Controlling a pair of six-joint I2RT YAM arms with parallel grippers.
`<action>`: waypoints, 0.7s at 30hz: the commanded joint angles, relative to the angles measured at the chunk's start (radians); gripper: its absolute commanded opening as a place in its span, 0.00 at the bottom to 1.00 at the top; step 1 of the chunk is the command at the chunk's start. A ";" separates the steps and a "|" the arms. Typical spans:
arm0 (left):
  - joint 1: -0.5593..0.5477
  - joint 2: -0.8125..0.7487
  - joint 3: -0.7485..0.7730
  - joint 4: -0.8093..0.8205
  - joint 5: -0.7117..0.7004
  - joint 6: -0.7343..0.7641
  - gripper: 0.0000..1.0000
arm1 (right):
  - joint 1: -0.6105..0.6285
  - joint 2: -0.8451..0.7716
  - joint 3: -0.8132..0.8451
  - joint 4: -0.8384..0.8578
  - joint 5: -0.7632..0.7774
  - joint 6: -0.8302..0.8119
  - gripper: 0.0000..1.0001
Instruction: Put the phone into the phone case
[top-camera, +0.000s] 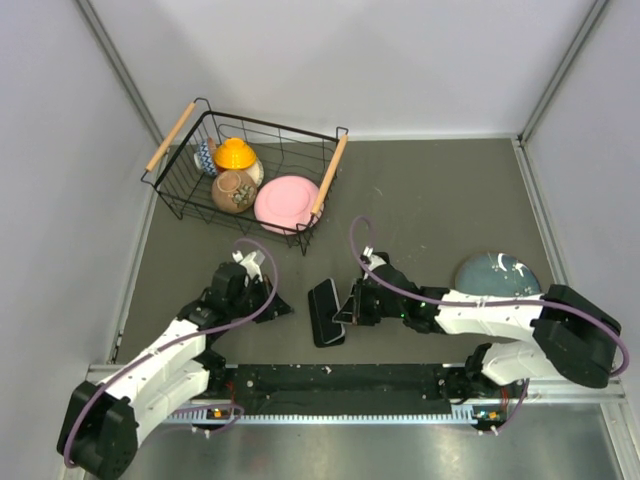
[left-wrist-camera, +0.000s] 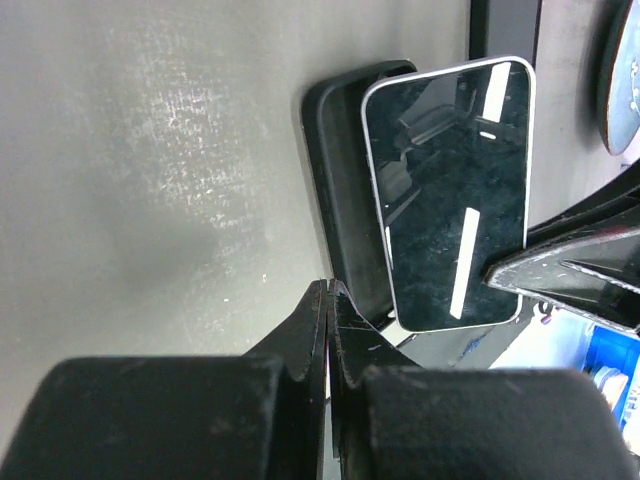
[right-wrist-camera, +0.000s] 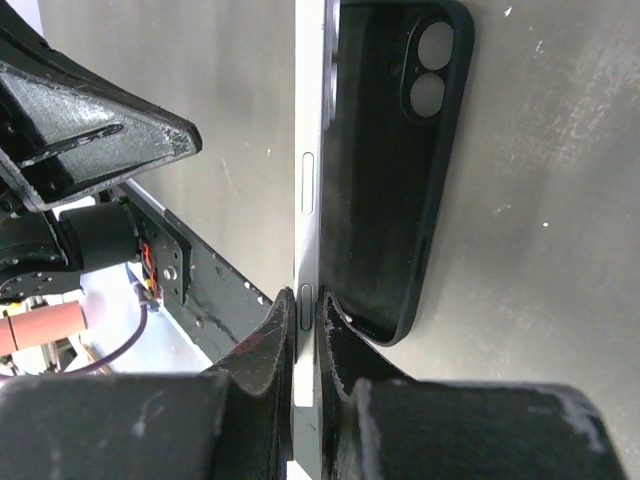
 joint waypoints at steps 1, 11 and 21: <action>-0.021 0.013 -0.007 0.102 -0.016 -0.015 0.00 | -0.020 0.046 0.008 0.150 -0.046 0.059 0.00; -0.061 0.048 -0.079 0.182 -0.048 -0.073 0.00 | -0.045 0.146 -0.040 0.288 -0.091 0.090 0.00; -0.109 0.117 -0.108 0.269 -0.063 -0.104 0.00 | -0.071 0.287 -0.095 0.486 -0.152 0.107 0.00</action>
